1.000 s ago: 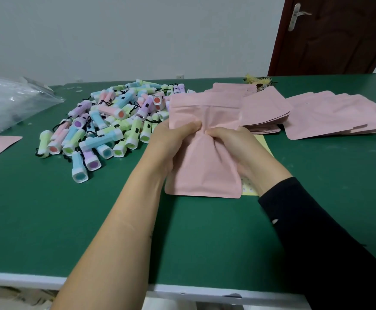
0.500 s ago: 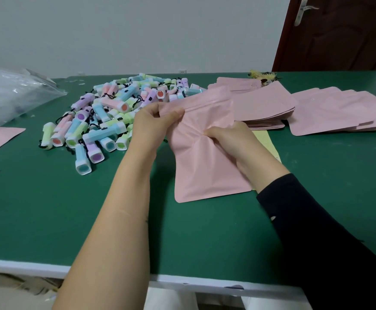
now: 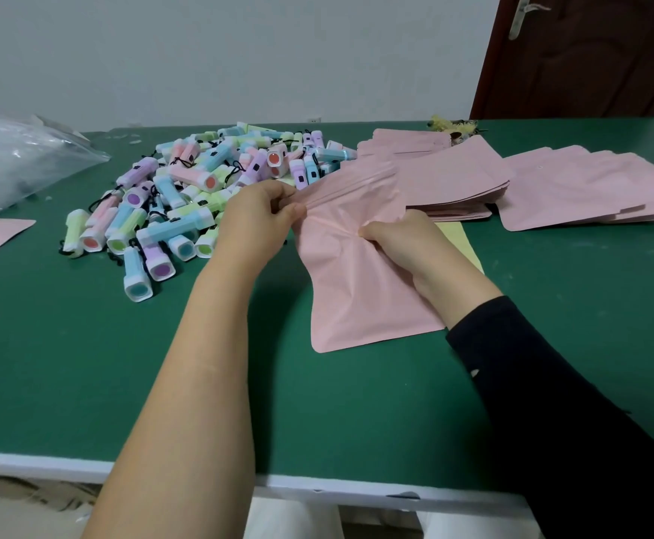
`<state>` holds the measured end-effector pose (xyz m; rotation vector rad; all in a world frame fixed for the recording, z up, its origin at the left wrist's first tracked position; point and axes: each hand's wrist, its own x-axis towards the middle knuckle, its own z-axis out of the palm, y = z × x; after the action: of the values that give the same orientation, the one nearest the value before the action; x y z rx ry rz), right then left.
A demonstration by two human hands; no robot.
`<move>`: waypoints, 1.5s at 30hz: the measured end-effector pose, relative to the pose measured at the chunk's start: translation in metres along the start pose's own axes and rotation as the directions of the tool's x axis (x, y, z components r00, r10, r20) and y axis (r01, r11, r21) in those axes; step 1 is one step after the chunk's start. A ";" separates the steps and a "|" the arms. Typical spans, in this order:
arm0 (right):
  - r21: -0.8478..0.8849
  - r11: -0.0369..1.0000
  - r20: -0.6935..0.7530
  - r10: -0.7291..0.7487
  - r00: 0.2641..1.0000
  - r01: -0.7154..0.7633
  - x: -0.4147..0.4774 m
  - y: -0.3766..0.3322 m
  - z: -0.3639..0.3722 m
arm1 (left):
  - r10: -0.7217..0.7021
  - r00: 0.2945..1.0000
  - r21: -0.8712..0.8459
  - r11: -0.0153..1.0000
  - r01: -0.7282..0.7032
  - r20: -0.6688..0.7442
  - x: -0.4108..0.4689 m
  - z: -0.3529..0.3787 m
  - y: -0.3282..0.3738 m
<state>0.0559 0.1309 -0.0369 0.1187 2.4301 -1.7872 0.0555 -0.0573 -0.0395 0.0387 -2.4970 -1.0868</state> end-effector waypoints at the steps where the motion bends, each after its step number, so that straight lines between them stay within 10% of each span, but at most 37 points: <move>1: -0.005 1.000 0.000 0.003 1.000 -0.003 0.000 0.000 -0.001 | 0.007 1.000 -0.014 1.000 -0.007 0.004 -0.001 0.000 0.001; 45: -0.217 0.974 0.170 -0.029 0.985 0.066 -0.003 0.003 0.007 | 0.055 0.994 0.080 0.995 -0.063 0.094 -0.008 0.014 0.021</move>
<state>0.0592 0.1250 -0.0418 -0.1069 2.5080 -1.4630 0.0601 -0.0315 -0.0354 -0.0624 -2.6070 -0.9812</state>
